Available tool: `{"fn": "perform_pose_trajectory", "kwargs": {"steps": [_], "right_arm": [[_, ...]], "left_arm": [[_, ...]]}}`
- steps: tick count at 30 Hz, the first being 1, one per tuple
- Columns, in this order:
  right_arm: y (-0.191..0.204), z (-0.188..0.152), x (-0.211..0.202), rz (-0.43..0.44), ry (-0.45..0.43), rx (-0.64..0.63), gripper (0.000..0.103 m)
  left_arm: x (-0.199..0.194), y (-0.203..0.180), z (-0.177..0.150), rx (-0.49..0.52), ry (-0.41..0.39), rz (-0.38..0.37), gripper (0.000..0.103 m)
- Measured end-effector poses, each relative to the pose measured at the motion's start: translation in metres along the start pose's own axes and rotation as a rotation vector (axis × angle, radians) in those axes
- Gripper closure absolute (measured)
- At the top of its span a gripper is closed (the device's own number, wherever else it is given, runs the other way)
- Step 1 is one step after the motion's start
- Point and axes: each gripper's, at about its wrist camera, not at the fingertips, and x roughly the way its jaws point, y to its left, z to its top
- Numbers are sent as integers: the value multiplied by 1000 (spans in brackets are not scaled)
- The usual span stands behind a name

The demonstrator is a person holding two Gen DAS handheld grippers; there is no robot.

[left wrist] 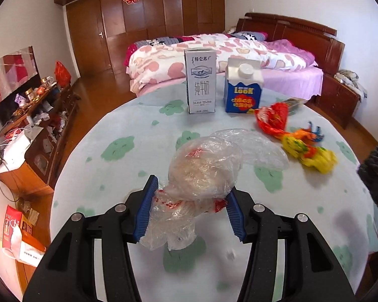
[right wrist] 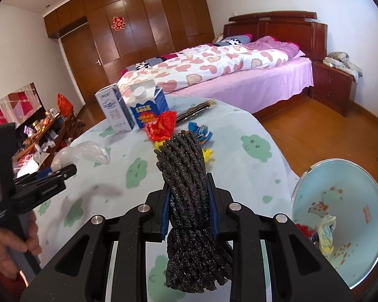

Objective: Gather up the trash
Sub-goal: 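Carry the rope bundle and clear bag toward the blue bucket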

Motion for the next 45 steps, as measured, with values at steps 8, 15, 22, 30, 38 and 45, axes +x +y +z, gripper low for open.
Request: {"fn": "perform_pose_trajectory", "kwargs": {"steps": [8,15,22,30,38,45], "right_arm": [[9,-17,-25,2,-15,-24,77],[7,-28,-42,-19,-25,-30,77],[-5,-35,-55,-45,-31,-23,77],[-18,-37,-67,-60,-56,-11,77],[-33,-35,-80,-94,-75,-1,77],[-52,-33,-90,-127,-95,19,77]], "left_arm": [[-34,-23,-24,13,-12,-17,51],[-57,-36,-32,39,-35,-13,51],[-74,-47,-37,53,-54,-29,51],[-93,-65,-41,86,-72,-47,51],[-104,-78,-42,114,-88,-60,51],[-104,-95,-43,142,-77,-91,51]]}}
